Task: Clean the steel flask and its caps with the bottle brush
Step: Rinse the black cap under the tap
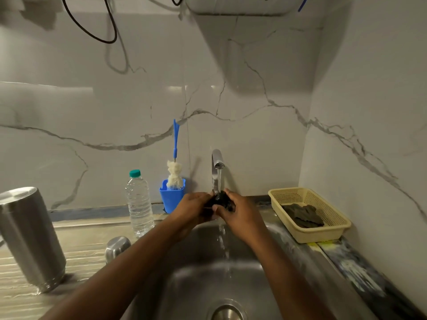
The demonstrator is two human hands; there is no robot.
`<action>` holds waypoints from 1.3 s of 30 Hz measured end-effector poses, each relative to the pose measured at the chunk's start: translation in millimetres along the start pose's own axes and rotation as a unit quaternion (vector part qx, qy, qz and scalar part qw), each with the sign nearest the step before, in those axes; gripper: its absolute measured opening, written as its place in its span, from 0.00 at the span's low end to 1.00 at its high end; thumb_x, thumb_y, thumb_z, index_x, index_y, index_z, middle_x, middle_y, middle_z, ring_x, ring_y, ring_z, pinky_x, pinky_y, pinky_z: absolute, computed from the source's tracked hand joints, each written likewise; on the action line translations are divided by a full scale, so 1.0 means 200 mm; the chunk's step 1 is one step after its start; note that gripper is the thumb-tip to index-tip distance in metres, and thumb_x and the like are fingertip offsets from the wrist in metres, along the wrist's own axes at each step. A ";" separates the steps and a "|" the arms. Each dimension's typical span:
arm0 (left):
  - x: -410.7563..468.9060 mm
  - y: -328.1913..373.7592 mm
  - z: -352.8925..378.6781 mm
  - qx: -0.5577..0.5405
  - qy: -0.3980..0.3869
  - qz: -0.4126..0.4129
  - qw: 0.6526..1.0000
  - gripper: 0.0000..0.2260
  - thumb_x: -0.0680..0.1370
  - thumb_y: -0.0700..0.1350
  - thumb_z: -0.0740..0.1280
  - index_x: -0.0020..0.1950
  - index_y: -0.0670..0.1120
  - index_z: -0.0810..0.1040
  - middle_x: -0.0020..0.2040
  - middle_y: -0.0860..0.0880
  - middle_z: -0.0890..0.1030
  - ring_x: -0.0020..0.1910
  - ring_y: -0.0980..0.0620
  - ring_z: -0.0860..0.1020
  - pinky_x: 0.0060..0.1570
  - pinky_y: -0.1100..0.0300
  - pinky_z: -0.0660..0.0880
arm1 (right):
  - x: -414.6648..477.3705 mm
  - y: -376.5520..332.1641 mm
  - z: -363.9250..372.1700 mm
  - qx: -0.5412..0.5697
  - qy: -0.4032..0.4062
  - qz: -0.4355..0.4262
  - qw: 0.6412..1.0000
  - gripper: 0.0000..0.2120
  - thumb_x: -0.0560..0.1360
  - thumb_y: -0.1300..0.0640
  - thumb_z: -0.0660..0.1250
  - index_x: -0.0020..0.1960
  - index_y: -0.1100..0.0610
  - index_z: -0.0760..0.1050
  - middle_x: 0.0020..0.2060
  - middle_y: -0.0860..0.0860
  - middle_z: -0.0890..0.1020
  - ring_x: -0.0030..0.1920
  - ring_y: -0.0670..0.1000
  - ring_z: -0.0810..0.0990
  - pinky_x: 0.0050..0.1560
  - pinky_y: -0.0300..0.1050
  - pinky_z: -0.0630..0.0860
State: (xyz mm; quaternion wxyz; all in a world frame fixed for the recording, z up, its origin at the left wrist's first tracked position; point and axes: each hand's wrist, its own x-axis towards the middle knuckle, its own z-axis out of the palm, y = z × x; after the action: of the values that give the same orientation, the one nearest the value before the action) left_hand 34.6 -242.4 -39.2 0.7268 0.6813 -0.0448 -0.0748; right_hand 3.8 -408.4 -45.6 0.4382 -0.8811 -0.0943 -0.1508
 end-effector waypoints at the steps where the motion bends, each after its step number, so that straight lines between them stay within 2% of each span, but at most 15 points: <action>1: -0.02 0.01 0.00 -0.022 -0.009 -0.004 1.000 0.13 0.86 0.46 0.65 0.60 0.38 0.84 0.55 0.37 0.87 0.55 0.41 0.86 0.63 0.45 0.82 | 0.00 0.00 0.00 0.007 -0.006 0.006 1.000 0.35 0.80 0.45 0.71 0.81 0.53 0.65 0.72 0.54 0.77 0.70 0.52 0.77 0.65 0.40 0.72; 3: -0.04 0.03 0.01 -0.048 -0.030 0.001 0.998 0.11 0.84 0.43 0.67 0.63 0.39 0.83 0.56 0.38 0.87 0.57 0.42 0.86 0.64 0.46 0.81 | 0.00 0.01 0.00 0.016 -0.012 0.014 1.000 0.35 0.81 0.45 0.70 0.82 0.53 0.62 0.74 0.55 0.75 0.72 0.54 0.76 0.68 0.43 0.72; 6: -0.06 0.03 0.00 -0.022 -0.042 0.012 0.999 0.12 0.81 0.40 0.72 0.64 0.42 0.83 0.57 0.39 0.87 0.59 0.42 0.85 0.63 0.48 0.82 | 0.01 0.01 -0.01 0.007 -0.031 0.017 0.999 0.33 0.83 0.46 0.66 0.83 0.53 0.60 0.76 0.54 0.73 0.74 0.54 0.74 0.68 0.42 0.70; 9: -0.07 0.02 0.00 -0.005 -0.040 0.010 0.999 0.11 0.81 0.44 0.72 0.61 0.40 0.85 0.56 0.37 0.87 0.55 0.42 0.86 0.61 0.49 0.83 | 0.00 0.00 -0.03 0.003 -0.062 0.008 0.998 0.34 0.84 0.45 0.65 0.84 0.50 0.55 0.79 0.53 0.69 0.76 0.54 0.71 0.70 0.45 0.69; 11: -0.06 0.02 -0.01 -0.003 -0.026 -0.001 1.000 0.16 0.81 0.50 0.71 0.60 0.37 0.84 0.55 0.36 0.87 0.51 0.42 0.85 0.61 0.47 0.82 | 0.00 -0.01 -0.04 0.003 -0.073 -0.012 0.997 0.35 0.83 0.47 0.67 0.84 0.49 0.55 0.78 0.52 0.70 0.75 0.52 0.72 0.69 0.43 0.69; 15: -0.06 0.02 -0.03 -0.024 0.005 -0.021 0.999 0.19 0.83 0.52 0.69 0.61 0.36 0.82 0.54 0.34 0.86 0.48 0.42 0.86 0.59 0.46 0.82 | 0.00 -0.02 -0.04 0.003 -0.025 -0.031 0.999 0.31 0.80 0.53 0.73 0.80 0.50 0.67 0.72 0.51 0.77 0.70 0.50 0.77 0.65 0.38 0.72; 17: -0.06 0.02 -0.04 -0.030 0.010 -0.036 0.999 0.19 0.83 0.52 0.68 0.62 0.36 0.81 0.55 0.34 0.86 0.49 0.41 0.86 0.59 0.46 0.82 | 0.00 -0.03 -0.04 0.004 0.008 -0.020 1.000 0.25 0.78 0.53 0.74 0.73 0.51 0.74 0.65 0.50 0.82 0.61 0.48 0.82 0.54 0.33 0.75; 19: -0.07 0.02 -0.04 -0.021 0.018 -0.054 0.998 0.18 0.84 0.52 0.67 0.62 0.37 0.81 0.56 0.34 0.86 0.50 0.40 0.86 0.60 0.45 0.82 | 0.00 -0.03 -0.04 0.001 0.015 -0.013 1.000 0.18 0.77 0.53 0.76 0.65 0.52 0.78 0.58 0.49 0.84 0.53 0.45 0.82 0.45 0.29 0.72; 21: -0.07 0.01 -0.04 -0.016 0.024 -0.060 0.998 0.15 0.85 0.49 0.66 0.63 0.37 0.81 0.55 0.35 0.86 0.52 0.39 0.86 0.61 0.43 0.82 | 0.01 -0.01 -0.05 -0.003 0.000 -0.017 1.000 0.18 0.76 0.54 0.76 0.65 0.53 0.80 0.58 0.49 0.85 0.55 0.46 0.83 0.48 0.30 0.74; 24: -0.07 0.00 -0.06 -0.009 0.010 -0.063 0.998 0.11 0.86 0.40 0.64 0.66 0.39 0.80 0.54 0.38 0.88 0.57 0.37 0.86 0.62 0.43 0.82 | -0.01 -0.02 -0.05 -0.009 -0.016 -0.022 1.000 0.22 0.79 0.54 0.74 0.72 0.52 0.78 0.65 0.51 0.83 0.61 0.48 0.82 0.54 0.31 0.73; 27: -0.09 -0.01 -0.06 0.009 -0.041 -0.064 0.997 0.13 0.84 0.34 0.65 0.67 0.43 0.80 0.56 0.39 0.87 0.59 0.37 0.85 0.60 0.45 0.83 | -0.01 -0.02 -0.03 -0.009 -0.022 -0.033 0.999 0.22 0.83 0.52 0.68 0.76 0.51 0.73 0.69 0.51 0.80 0.66 0.48 0.80 0.51 0.24 0.68; 29: -0.11 -0.01 -0.04 0.039 -0.048 -0.043 0.997 0.15 0.81 0.33 0.70 0.64 0.48 0.81 0.56 0.40 0.87 0.57 0.38 0.86 0.59 0.46 0.84 | -0.02 -0.03 -0.03 -0.009 -0.036 -0.039 0.999 0.22 0.84 0.52 0.66 0.77 0.51 0.72 0.70 0.52 0.78 0.67 0.49 0.79 0.56 0.29 0.70; 31: -0.12 -0.02 -0.03 0.071 -0.036 -0.017 0.997 0.14 0.79 0.34 0.73 0.60 0.51 0.83 0.55 0.41 0.88 0.57 0.38 0.86 0.60 0.44 0.83 | -0.01 -0.03 -0.03 -0.005 -0.044 -0.033 0.998 0.22 0.83 0.53 0.67 0.77 0.50 0.72 0.70 0.51 0.79 0.65 0.48 0.80 0.58 0.33 0.72; 34: -0.12 -0.05 -0.02 0.077 -0.028 -0.021 0.996 0.13 0.79 0.37 0.74 0.61 0.51 0.83 0.55 0.42 0.88 0.58 0.38 0.86 0.62 0.42 0.82 | -0.01 -0.02 -0.06 -0.007 -0.036 -0.019 0.999 0.20 0.80 0.56 0.72 0.72 0.50 0.77 0.64 0.49 0.84 0.53 0.42 0.80 0.46 0.25 0.70; 39: -0.12 -0.08 0.02 0.105 -0.032 -0.036 0.993 0.12 0.80 0.41 0.74 0.63 0.48 0.84 0.54 0.42 0.88 0.58 0.41 0.86 0.62 0.43 0.82 | 0.00 0.00 -0.08 -0.041 -0.031 -0.023 0.998 0.15 0.78 0.54 0.74 0.64 0.51 0.84 0.58 0.48 0.86 0.48 0.38 0.80 0.40 0.21 0.70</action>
State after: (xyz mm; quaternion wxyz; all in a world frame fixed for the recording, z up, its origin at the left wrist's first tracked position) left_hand 10.1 -242.4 -53.3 0.6462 0.7523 -0.0516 -0.1176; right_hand -0.1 -420.6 -36.3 0.3951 -0.9001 -0.1218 -0.1377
